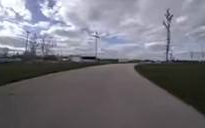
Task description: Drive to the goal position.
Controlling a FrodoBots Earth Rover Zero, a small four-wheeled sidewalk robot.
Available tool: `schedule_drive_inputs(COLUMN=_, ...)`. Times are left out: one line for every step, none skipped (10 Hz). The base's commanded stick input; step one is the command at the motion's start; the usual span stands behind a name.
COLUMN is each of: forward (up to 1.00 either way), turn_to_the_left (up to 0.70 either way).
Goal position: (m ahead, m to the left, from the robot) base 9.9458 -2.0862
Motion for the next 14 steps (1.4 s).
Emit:
schedule_drive_inputs(forward=1.0, turn_to_the_left=0.0)
schedule_drive_inputs(forward=1.0, turn_to_the_left=0.0)
schedule_drive_inputs(forward=1.0, turn_to_the_left=0.0)
schedule_drive_inputs(forward=1.0, turn_to_the_left=0.0)
schedule_drive_inputs(forward=1.0, turn_to_the_left=0.0)
schedule_drive_inputs(forward=1.0, turn_to_the_left=-0.08)
schedule_drive_inputs(forward=1.0, turn_to_the_left=-0.18)
schedule_drive_inputs(forward=1.0, turn_to_the_left=-0.24)
schedule_drive_inputs(forward=1.0, turn_to_the_left=-0.26)
schedule_drive_inputs(forward=1.0, turn_to_the_left=-0.27)
schedule_drive_inputs(forward=1.0, turn_to_the_left=-0.22)
schedule_drive_inputs(forward=1.0, turn_to_the_left=-0.04)
schedule_drive_inputs(forward=1.0, turn_to_the_left=0.0)
schedule_drive_inputs(forward=1.0, turn_to_the_left=0.0)
